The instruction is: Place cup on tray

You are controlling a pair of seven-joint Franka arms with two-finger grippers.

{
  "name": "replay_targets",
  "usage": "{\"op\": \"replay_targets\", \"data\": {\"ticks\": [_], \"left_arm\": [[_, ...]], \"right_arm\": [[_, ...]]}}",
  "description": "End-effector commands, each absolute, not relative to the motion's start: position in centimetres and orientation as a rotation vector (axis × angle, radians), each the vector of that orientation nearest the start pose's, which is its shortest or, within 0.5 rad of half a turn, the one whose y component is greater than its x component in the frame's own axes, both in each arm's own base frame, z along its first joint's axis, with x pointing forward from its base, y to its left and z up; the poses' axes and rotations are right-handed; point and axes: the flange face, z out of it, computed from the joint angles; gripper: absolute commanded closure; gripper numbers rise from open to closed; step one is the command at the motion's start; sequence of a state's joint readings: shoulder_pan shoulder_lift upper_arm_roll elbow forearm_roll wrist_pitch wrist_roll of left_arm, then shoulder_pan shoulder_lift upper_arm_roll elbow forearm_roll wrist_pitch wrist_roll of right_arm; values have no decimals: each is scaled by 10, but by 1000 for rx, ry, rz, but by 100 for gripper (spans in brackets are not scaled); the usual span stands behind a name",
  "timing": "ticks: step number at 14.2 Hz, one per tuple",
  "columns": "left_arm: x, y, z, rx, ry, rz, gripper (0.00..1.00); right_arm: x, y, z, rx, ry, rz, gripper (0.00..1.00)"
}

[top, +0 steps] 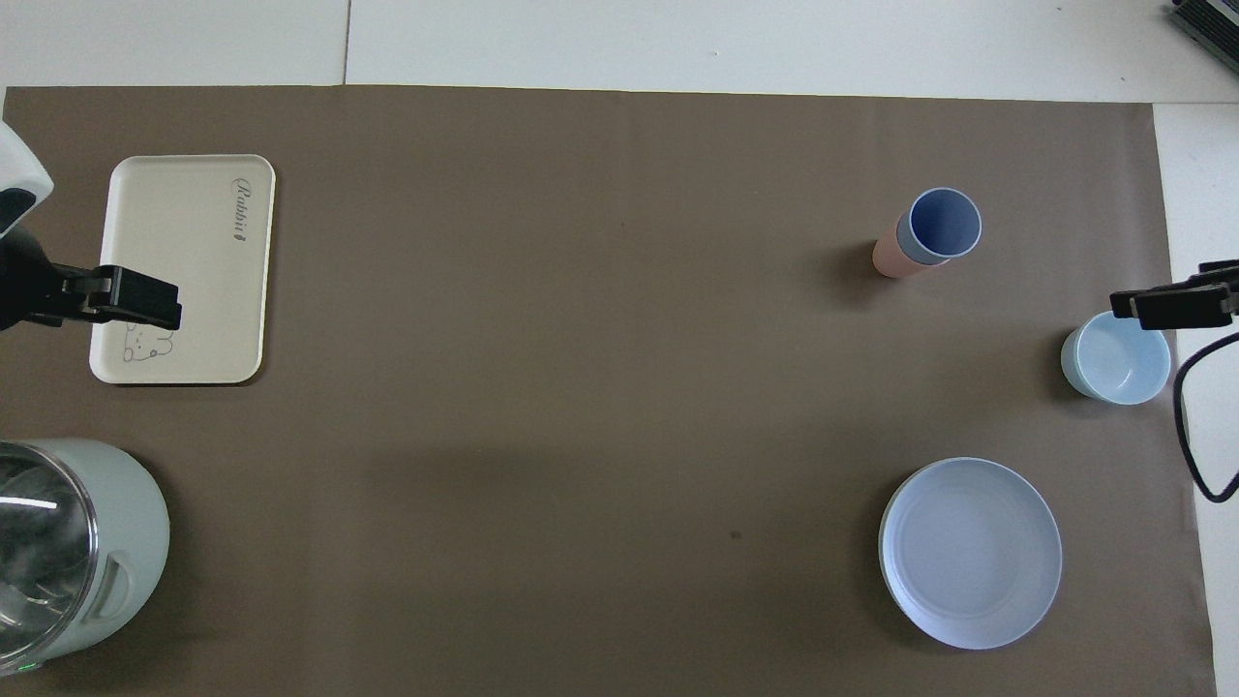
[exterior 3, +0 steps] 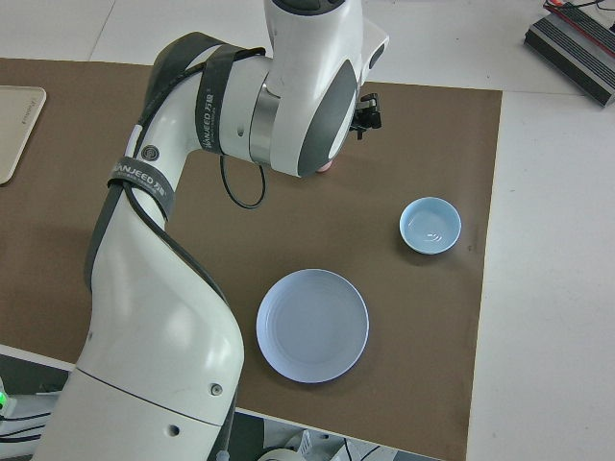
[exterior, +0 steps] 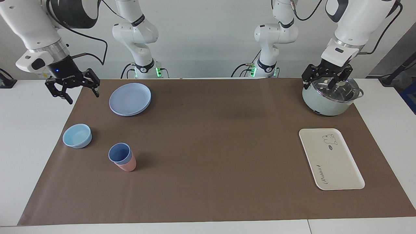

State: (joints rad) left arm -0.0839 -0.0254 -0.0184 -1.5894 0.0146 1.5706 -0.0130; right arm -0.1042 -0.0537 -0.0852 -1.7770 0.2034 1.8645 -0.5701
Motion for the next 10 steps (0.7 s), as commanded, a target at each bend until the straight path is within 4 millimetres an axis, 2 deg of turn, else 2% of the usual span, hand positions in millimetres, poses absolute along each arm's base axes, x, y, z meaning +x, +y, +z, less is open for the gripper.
{"op": "replay_targets", "data": {"ticks": [1, 2, 3, 4, 6, 8, 10], "left_arm": [[538, -48, 633, -3124, 142, -27, 0], [538, -47, 633, -3123, 139, -35, 0], [540, -48, 634, -3125, 142, -58, 0], [541, -48, 635, -3125, 142, -78, 0], [542, -48, 631, -3125, 142, -80, 0], [544, -48, 632, -3123, 145, -97, 0], [544, -48, 632, -3125, 142, -104, 0]], "right_arm": [[567, -116, 547, -2841, -692, -384, 0], [572, -126, 529, -2780, -713, -418, 0], [582, -137, 502, -2704, -750, -457, 0], [592, -140, 479, -2660, -836, -495, 0], [599, -143, 462, -2625, -865, -526, 0], [608, -147, 429, -2500, -897, -609, 0], [612, -152, 409, -2461, -913, -648, 0]]}}
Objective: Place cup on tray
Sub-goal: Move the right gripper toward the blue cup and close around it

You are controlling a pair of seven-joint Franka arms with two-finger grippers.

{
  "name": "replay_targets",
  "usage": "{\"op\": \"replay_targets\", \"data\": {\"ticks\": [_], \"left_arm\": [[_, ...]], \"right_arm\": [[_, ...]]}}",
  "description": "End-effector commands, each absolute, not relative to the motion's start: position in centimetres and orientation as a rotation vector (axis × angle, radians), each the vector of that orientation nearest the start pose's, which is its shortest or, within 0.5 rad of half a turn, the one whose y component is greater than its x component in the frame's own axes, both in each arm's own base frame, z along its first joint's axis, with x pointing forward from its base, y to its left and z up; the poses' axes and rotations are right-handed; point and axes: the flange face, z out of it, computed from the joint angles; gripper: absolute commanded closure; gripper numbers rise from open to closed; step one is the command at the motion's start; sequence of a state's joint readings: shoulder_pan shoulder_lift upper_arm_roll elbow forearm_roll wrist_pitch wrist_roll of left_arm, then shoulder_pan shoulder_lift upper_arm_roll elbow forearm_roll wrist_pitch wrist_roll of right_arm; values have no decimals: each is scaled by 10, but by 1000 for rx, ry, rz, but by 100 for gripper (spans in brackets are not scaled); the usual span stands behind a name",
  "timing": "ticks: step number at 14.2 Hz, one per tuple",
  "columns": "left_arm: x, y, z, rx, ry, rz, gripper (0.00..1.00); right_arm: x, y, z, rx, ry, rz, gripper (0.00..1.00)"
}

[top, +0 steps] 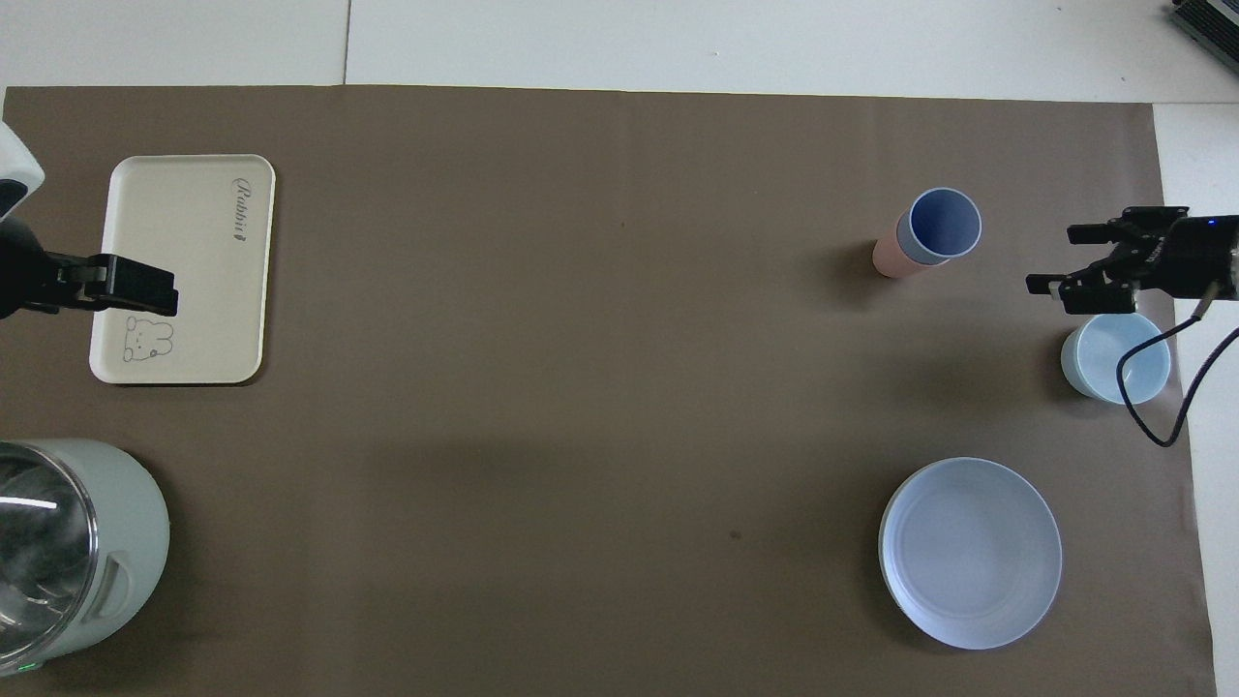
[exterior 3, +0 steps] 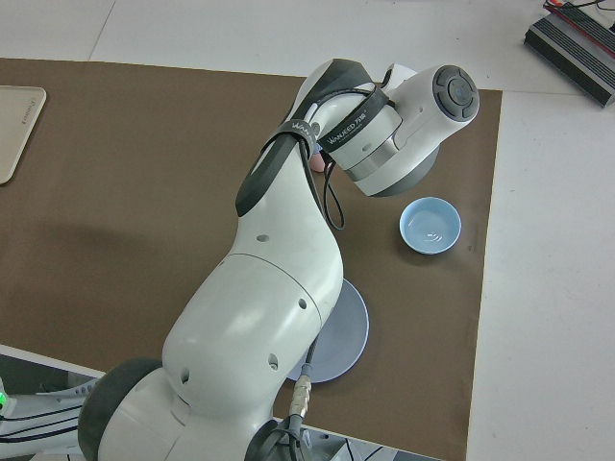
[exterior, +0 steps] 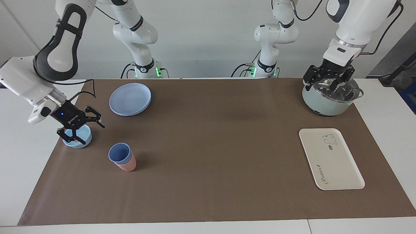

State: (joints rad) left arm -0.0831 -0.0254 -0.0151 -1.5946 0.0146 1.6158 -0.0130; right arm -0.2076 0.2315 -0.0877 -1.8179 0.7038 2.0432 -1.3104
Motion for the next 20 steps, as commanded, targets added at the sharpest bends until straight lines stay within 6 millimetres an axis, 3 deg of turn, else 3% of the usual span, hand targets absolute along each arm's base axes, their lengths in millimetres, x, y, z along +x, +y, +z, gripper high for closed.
{"op": "replay_targets", "data": {"ticks": [1, 4, 9, 15, 17, 20], "left_arm": [[544, -48, 632, -3123, 142, -107, 0], [545, -49, 632, -3125, 145, -111, 0], [545, -49, 632, -3125, 147, -114, 0], [542, -49, 627, -3124, 148, -123, 0], [542, -49, 628, -3124, 148, -126, 0], [542, -49, 628, -3125, 145, -126, 0]], "right_arm": [[613, -152, 403, -2447, -955, -649, 0], [616, -169, 340, -2282, -1039, -782, 0], [619, -153, 287, -2141, -1031, -993, 0], [624, -117, 280, -2107, -977, -1046, 0], [623, -118, 276, -2118, -984, -1056, 0], [625, -104, 275, -2114, -966, -1093, 0]]}}
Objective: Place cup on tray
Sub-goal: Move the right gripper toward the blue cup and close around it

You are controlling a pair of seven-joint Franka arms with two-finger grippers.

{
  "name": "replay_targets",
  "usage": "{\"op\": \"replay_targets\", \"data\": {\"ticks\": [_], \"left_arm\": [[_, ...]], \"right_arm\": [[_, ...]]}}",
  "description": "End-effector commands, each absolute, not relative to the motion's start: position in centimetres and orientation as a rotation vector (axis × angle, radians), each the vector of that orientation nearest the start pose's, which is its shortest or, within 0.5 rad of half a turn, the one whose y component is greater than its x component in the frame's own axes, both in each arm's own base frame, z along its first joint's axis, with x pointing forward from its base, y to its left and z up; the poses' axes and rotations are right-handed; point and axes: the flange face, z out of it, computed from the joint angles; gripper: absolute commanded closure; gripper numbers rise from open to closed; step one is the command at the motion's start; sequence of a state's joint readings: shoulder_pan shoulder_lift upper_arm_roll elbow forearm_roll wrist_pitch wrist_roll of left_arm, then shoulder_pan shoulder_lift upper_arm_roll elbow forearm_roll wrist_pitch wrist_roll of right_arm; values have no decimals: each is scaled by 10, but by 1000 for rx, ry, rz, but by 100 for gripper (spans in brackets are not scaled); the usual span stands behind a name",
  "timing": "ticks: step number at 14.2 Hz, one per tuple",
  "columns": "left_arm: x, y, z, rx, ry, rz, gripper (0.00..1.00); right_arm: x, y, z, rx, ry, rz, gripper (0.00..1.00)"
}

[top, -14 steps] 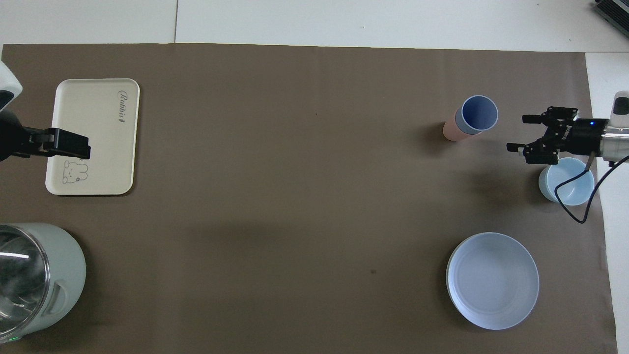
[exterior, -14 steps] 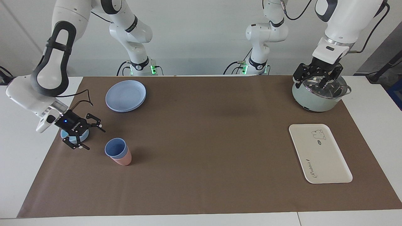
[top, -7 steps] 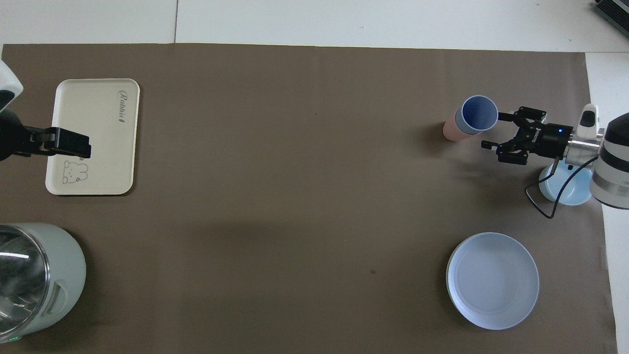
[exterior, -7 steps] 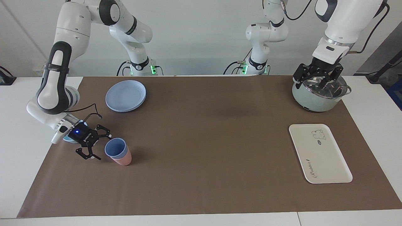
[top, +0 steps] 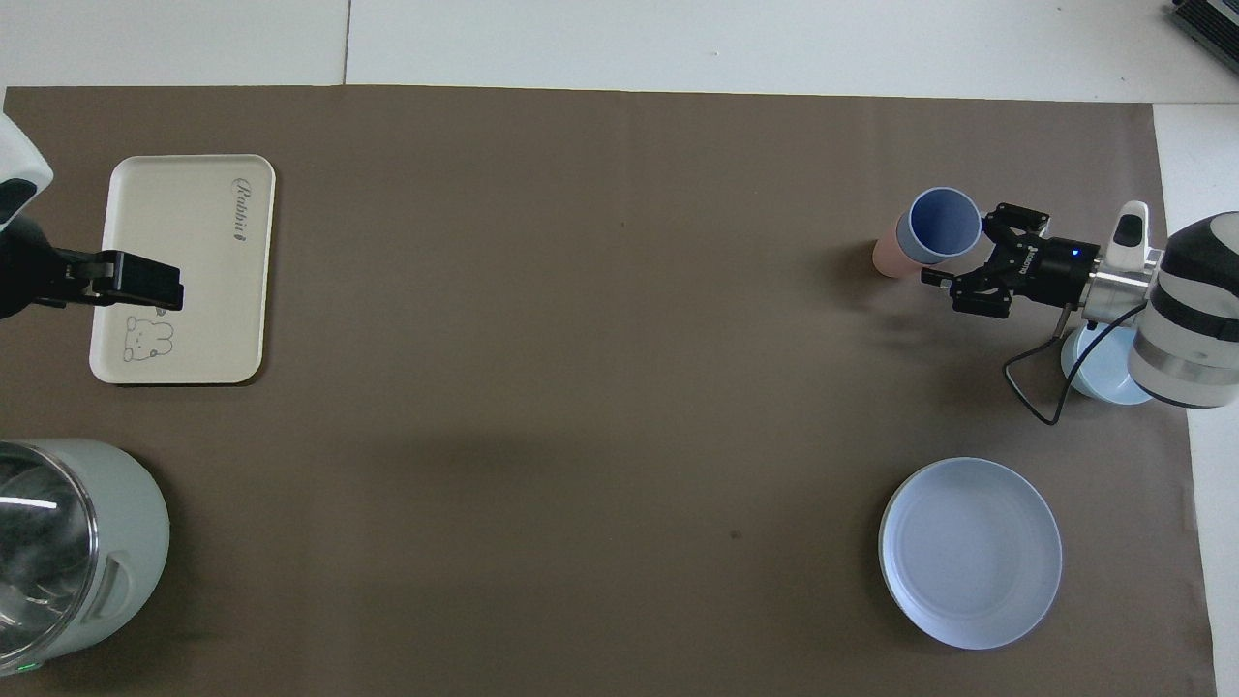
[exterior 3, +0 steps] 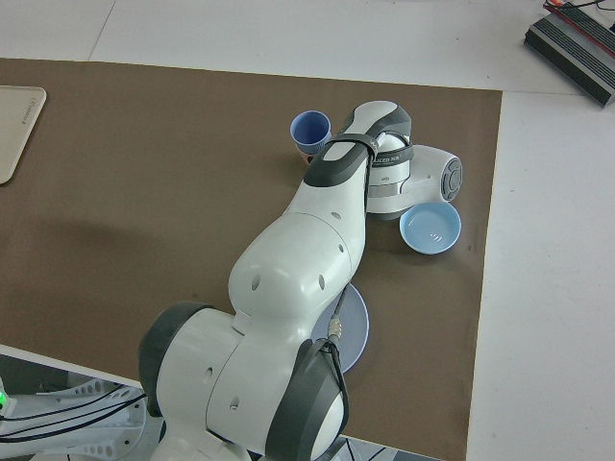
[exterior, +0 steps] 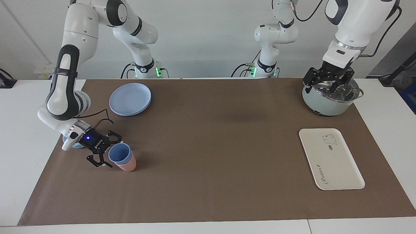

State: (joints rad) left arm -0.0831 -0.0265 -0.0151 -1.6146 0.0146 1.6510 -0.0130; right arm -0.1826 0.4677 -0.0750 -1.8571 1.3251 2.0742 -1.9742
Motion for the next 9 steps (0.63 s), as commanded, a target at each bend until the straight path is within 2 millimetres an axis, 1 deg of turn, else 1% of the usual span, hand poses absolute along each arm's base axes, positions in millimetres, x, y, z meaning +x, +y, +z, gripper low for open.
{"op": "replay_targets", "data": {"ticks": [1, 7, 9], "left_arm": [[542, -49, 628, -3125, 145, -126, 0], [543, -49, 628, -3124, 145, -131, 0], [543, -49, 628, -3124, 145, -131, 0]], "right_arm": [[625, -104, 273, -2119, -962, -1094, 0], [622, -102, 272, -2118, -956, -1092, 0], [623, -89, 271, -2104, -966, -1083, 0]]}}
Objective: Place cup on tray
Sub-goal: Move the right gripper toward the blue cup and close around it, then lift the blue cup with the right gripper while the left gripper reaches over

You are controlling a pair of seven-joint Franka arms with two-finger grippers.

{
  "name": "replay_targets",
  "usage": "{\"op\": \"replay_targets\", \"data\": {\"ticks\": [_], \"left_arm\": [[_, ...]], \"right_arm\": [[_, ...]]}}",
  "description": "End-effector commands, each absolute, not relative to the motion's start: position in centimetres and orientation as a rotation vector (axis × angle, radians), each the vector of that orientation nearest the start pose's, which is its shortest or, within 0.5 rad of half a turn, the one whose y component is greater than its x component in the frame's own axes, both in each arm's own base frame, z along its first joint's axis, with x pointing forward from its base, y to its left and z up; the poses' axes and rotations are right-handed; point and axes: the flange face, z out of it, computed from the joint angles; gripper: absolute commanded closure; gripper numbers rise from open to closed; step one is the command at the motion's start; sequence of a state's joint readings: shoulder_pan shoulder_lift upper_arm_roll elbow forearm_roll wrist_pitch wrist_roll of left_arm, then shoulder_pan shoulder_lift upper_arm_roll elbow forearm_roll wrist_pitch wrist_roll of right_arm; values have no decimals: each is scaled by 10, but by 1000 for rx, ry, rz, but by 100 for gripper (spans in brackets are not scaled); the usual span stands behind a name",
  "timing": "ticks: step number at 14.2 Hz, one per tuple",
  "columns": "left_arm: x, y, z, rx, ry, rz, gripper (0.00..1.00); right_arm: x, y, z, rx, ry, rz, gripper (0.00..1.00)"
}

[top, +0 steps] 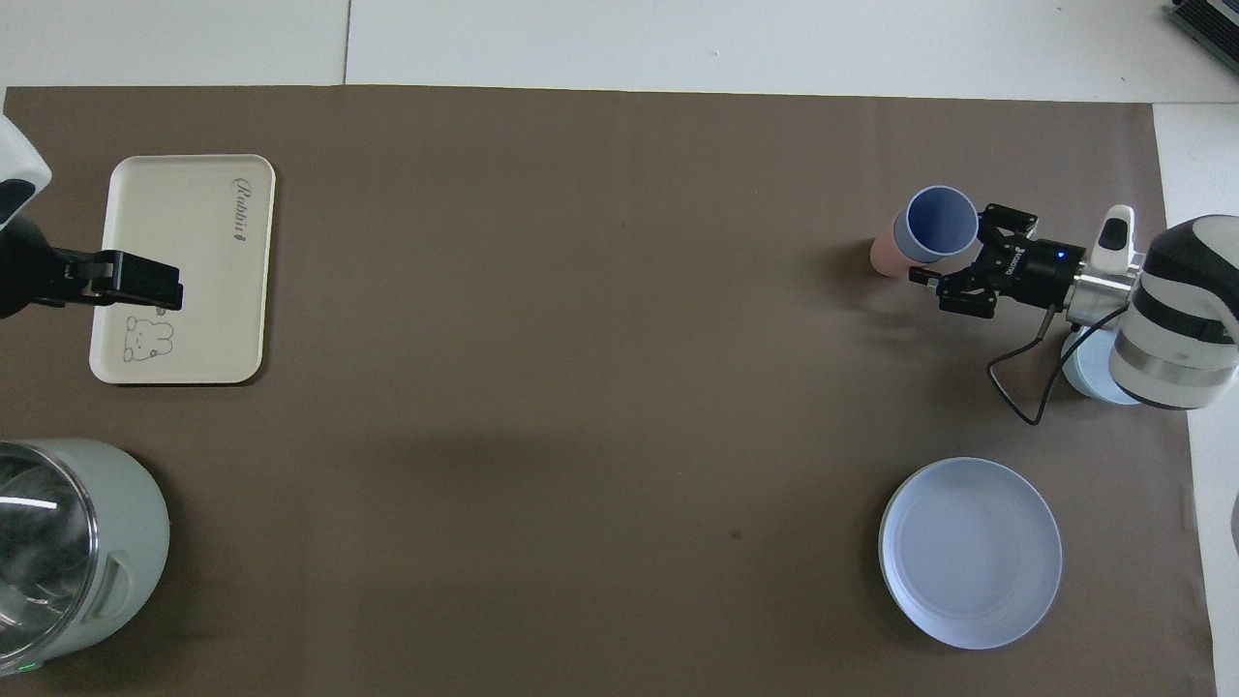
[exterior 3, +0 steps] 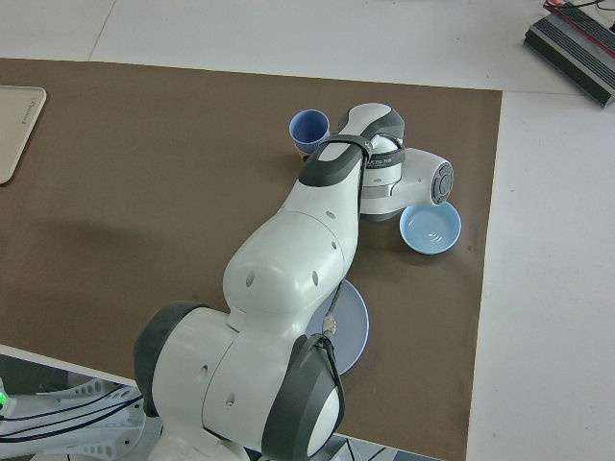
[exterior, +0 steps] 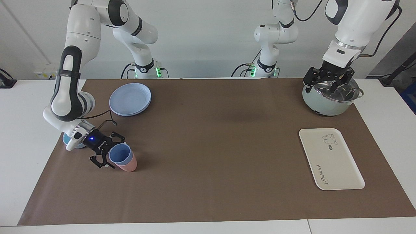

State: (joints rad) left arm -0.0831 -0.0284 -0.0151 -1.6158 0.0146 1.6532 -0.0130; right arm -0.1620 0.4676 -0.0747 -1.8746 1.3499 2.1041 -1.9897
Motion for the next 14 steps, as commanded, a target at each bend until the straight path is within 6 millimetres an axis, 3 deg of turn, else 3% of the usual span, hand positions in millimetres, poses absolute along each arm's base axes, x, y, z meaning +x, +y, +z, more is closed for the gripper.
{"op": "replay_targets", "data": {"ticks": [1, 6, 7, 8, 9, 12, 14], "left_arm": [[543, -49, 628, -3124, 148, -133, 0], [543, -49, 628, -3124, 148, -133, 0], [543, -49, 628, -3124, 145, -133, 0], [543, -49, 628, -3124, 145, -133, 0], [543, -49, 628, -3124, 145, -133, 0], [544, -49, 628, -3124, 145, -150, 0], [547, -55, 629, -3139, 154, -181, 0]], "right_arm": [[624, -87, 270, -2102, -964, -1087, 0], [625, -81, 270, -2106, -968, -1090, 0], [625, -81, 269, -2113, -960, -1097, 9], [626, -81, 270, -2103, -978, -1127, 85], [627, -81, 271, -2101, -972, -1151, 100], [631, -83, 277, -2118, -963, -1173, 100], [637, -72, 298, -2147, -948, -1170, 100]]}}
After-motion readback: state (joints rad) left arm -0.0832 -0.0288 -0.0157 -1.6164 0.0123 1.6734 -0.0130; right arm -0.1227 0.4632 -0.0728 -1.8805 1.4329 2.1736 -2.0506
